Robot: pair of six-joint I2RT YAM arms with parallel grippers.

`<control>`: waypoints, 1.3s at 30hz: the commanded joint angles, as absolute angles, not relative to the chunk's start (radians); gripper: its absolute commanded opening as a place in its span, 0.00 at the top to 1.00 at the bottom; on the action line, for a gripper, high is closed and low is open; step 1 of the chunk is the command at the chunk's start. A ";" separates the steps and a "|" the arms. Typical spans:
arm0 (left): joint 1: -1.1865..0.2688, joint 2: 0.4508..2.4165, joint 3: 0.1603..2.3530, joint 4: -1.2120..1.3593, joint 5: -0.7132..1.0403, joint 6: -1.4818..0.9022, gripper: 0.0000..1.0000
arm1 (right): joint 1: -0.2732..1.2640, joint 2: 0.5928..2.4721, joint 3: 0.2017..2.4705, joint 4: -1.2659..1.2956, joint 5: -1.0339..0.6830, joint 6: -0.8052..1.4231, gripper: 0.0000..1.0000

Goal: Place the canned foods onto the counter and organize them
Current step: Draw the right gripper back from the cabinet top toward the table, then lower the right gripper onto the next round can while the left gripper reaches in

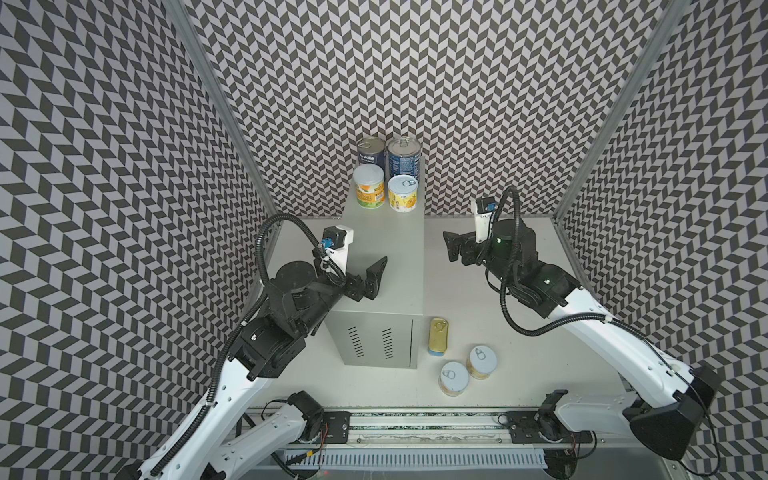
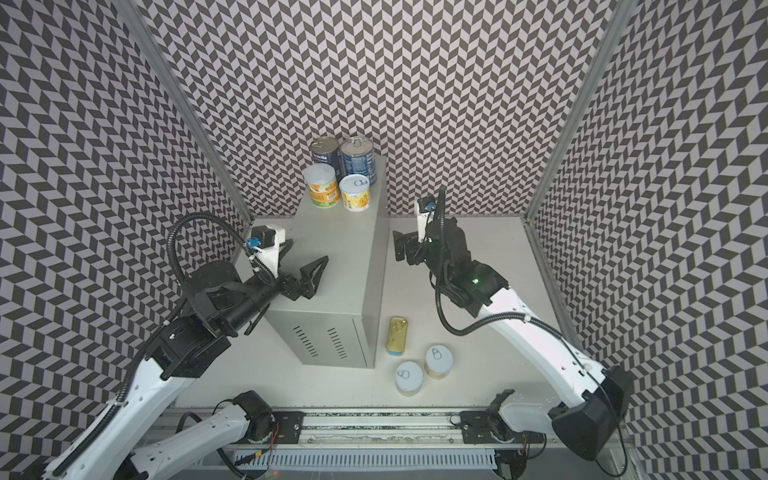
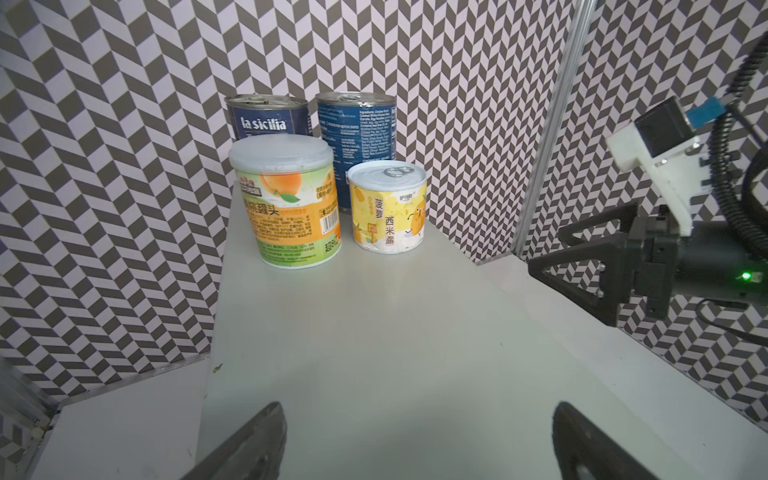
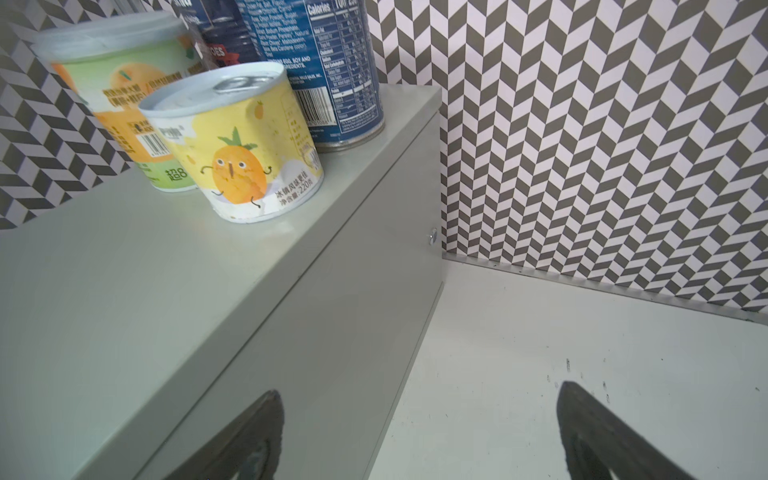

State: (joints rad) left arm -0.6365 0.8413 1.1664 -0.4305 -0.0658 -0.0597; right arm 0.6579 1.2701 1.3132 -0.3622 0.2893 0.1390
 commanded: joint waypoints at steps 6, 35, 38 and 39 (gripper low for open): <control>-0.706 0.962 1.376 -0.621 0.204 -0.034 0.00 | 0.657 1.126 1.215 -0.538 0.369 0.254 0.01; -1.142 1.291 1.711 -0.864 0.114 0.014 0.00 | 0.977 0.968 0.664 -0.823 0.265 0.935 0.01; -1.142 1.284 1.681 -0.856 0.111 0.022 0.00 | 0.999 0.994 0.632 -0.796 0.264 0.969 0.01; -1.141 1.282 1.677 -0.854 0.106 0.024 0.00 | 1.007 1.002 0.626 -0.795 0.271 0.985 0.01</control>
